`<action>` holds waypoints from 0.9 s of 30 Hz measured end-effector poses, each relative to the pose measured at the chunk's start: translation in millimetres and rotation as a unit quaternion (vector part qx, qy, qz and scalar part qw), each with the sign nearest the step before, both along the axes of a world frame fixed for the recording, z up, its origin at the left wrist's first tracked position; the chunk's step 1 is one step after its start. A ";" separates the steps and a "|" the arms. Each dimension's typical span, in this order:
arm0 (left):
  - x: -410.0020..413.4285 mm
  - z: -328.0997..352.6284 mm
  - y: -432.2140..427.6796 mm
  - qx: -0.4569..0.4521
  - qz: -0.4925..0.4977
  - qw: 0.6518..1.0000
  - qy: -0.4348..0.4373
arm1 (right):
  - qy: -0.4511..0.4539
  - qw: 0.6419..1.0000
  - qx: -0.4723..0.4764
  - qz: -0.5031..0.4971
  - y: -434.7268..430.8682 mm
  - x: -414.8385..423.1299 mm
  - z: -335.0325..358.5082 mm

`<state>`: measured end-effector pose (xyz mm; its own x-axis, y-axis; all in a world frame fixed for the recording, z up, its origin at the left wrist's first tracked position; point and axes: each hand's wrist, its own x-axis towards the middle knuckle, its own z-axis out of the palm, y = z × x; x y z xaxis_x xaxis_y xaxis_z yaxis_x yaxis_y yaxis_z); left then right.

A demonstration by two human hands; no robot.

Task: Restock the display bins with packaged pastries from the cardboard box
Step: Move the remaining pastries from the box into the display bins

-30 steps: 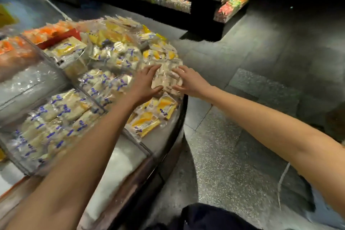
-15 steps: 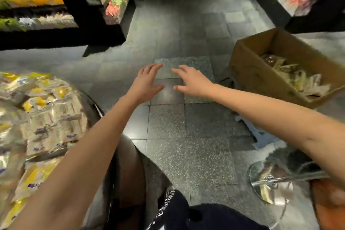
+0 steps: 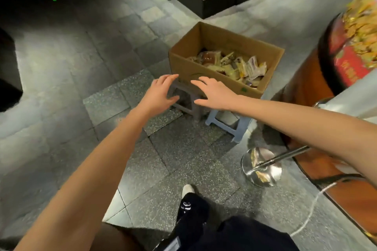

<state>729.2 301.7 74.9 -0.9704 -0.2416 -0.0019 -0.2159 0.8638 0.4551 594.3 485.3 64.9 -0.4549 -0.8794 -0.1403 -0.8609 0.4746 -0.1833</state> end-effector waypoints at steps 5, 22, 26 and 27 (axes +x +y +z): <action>-80.9 -6.5 -22.1 0.012 -0.082 0.996 -0.015 | -0.048 0.994 -0.021 -0.097 9.7 -67.9 0.5; -334.8 -46.1 -20.2 0.029 -0.242 0.967 -0.073 | -0.104 0.938 -0.039 -0.328 76.4 -264.8 -40.5; -410.7 -58.6 -14.9 0.040 -0.247 0.963 -0.104 | -0.097 0.934 -0.013 -0.345 79.7 -327.2 -49.3; -428.1 -61.1 -11.7 0.039 -0.251 0.961 -0.111 | -0.099 0.931 -0.008 -0.351 81.3 -341.1 -50.6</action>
